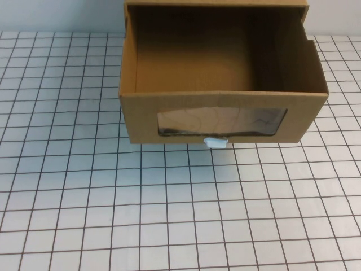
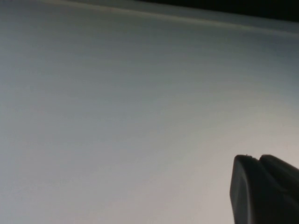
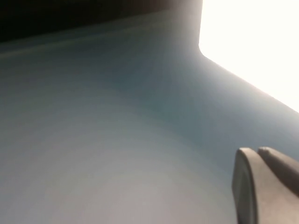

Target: Close the shoe box

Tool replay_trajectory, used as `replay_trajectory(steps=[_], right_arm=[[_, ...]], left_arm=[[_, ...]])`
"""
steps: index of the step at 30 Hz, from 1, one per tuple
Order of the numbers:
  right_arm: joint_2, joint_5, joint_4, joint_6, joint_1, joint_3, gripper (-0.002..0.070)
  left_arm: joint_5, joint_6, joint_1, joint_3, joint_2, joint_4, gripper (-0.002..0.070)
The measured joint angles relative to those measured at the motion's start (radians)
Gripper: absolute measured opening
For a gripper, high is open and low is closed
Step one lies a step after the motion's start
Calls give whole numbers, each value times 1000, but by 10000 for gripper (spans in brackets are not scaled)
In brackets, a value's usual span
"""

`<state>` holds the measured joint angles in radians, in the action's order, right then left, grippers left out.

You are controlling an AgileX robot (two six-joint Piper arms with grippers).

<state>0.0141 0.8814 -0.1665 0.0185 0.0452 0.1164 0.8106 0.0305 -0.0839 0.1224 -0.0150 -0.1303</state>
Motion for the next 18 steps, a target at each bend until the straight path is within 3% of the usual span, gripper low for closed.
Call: replay_trajectory(steps=[8, 12, 18], right_arm=[[-60, -279, 0, -110, 0, 394, -14], [-177, -556, 0, -211, 0, 584, -14], [-404, -1007, 7, -228, 0, 792, -14]], left_arm=[[-237, 0, 0, 365, 93, 0, -5], [-497, 0, 0, 560, 229, 0, -5], [-912, 0, 0, 789, 467, 8, -5]])
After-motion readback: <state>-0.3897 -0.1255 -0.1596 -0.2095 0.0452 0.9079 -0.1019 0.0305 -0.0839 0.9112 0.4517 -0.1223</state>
